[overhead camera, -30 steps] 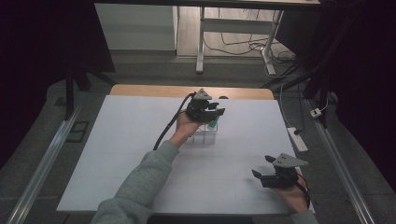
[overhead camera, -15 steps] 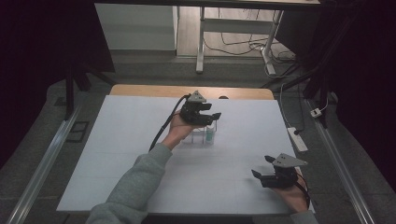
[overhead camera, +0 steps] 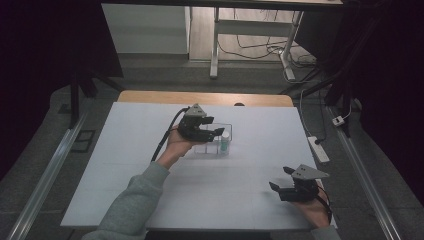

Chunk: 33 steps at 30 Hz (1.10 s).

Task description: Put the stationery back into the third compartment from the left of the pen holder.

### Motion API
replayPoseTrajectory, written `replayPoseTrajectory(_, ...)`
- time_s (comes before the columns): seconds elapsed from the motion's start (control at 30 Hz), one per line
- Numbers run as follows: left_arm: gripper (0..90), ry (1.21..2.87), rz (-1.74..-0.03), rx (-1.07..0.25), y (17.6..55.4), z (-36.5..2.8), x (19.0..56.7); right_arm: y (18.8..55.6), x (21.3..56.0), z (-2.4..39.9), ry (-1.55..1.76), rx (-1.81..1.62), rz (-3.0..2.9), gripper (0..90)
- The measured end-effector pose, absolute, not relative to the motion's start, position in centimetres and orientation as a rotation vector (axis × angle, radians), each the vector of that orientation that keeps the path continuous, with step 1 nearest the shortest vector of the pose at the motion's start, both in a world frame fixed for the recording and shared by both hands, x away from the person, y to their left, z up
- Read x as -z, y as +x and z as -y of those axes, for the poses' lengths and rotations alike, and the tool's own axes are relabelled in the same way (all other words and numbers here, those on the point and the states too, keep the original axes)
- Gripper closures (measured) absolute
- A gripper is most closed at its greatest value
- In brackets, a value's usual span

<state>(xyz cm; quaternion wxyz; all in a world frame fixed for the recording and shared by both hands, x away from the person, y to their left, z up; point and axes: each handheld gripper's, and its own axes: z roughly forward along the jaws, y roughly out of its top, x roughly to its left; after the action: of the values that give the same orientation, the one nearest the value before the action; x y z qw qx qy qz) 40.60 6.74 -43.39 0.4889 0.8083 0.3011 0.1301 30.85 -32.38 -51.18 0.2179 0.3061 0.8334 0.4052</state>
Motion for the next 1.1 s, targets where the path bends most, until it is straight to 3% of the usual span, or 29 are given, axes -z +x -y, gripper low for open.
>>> replayPoseTrajectory(0.53,34.8,1.976,-0.791,-0.382,36.3,-12.6,44.1,31.0,51.2,32.3,0.85,-1.127,-2.312,19.5)
replayPoseTrajectory(1.1,32.6,1.996,-0.897,-0.386,31.9,-17.3,47.7,31.0,51.2,32.0,0.841,-1.124,-2.316,19.5)
